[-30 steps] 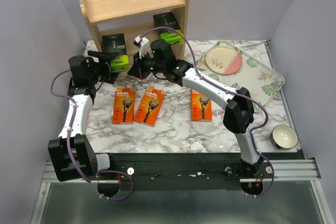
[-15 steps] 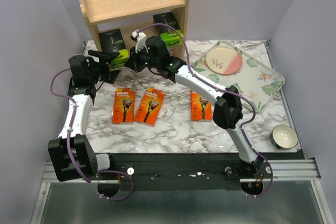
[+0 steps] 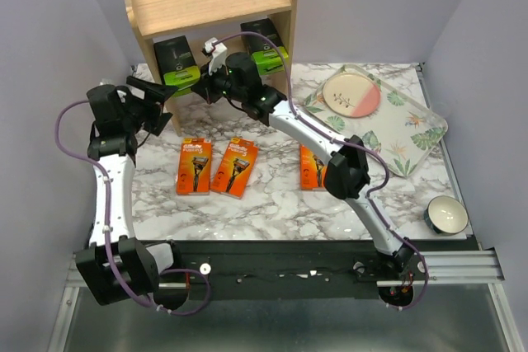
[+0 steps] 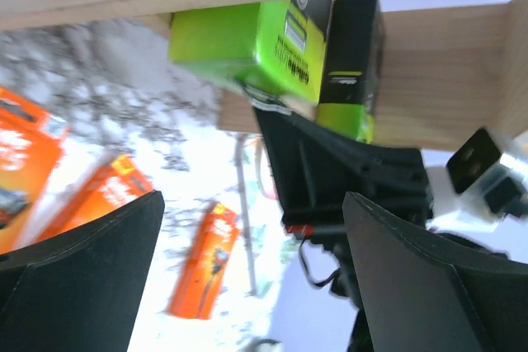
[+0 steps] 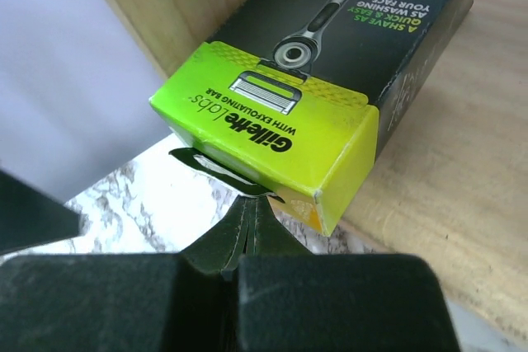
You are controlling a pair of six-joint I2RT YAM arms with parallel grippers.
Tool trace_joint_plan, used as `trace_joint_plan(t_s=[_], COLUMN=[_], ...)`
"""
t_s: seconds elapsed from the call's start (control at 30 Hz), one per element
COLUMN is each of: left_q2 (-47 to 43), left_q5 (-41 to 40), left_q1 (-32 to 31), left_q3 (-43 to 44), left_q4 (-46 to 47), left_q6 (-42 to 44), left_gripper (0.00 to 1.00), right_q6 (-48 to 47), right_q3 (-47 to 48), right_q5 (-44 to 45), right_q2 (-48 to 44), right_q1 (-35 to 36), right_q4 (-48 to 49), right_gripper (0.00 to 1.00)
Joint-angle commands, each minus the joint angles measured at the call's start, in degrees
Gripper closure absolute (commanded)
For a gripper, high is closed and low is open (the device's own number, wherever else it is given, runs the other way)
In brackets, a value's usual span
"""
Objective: Place and organize the shaving razors onto the shelf
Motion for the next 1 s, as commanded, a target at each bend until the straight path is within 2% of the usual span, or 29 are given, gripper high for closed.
trace_joint_plan(t_s=[0.0,0.17,0.4,0.5,0.57,0.6,0.67,0.73,0.77,0.83,0.97], left_q2=[-4.39,-6.33,-6.86,-7.3,-7.65,-7.83,-8.0,-8.27,-8.53,-8.36,-8.36], left_q5=[1.3,-1.24,-2.92,-2.92,-2.66,-2.39,-1.6,-0.12,0.42,1.21,1.39], left_q1=[2.54,3.6,9.31,10.54,11.33,11.6,12.3,12.74,13.0,13.27,13.71], left_q3=[4.83,4.75,2.12,1.85,1.85,1.67,1.32,0.09,-0.43,-2.19,-4.74], left_q4=[-15.95,-19.29,-20.88,-20.88,-20.97,-20.79,-20.35,-19.48,-18.51,-17.8,-17.19], left_q6=[15.59,20.61,23.16,24.3,24.83,25.01,25.01,24.66,24.22,23.78,23.42], left_gripper=[0.02,0.02,0.02,0.02,0.02,0.02,0.02,0.02,0.03,0.07,0.17], right_q6=[-0.91,-0.99,-1.42,-1.53,-0.65,-0.21,-0.12,-0.11,-0.12,-1.17,-2.57], right_q3=[3.6,2.02,6.75,5.45,-0.51,-4.45,-14.99,-21.33,-27.8,-30.84,-28.66], right_q5=[2.62,2.71,1.75,-0.53,-0.63,-1.58,-1.77,1.38,2.79,7.62,15.62], right_q2=[3.14,3.32,6.22,4.3,0.96,-3.84,-8.7,-16.06,-18.37,-21.63,-19.64], right_q1=[-0.57,-0.57,-0.05,0.39,0.22,0.22,0.13,0.13,0.13,0.13,0.13], right_q4=[5.09,8.33,12.21,12.21,12.3,13.26,16.58,19.49,23.51,25.56,24.96], right_gripper=[0.99,0.99,0.99,0.99,0.99,0.99,0.99,0.99,0.99,0.99,0.99])
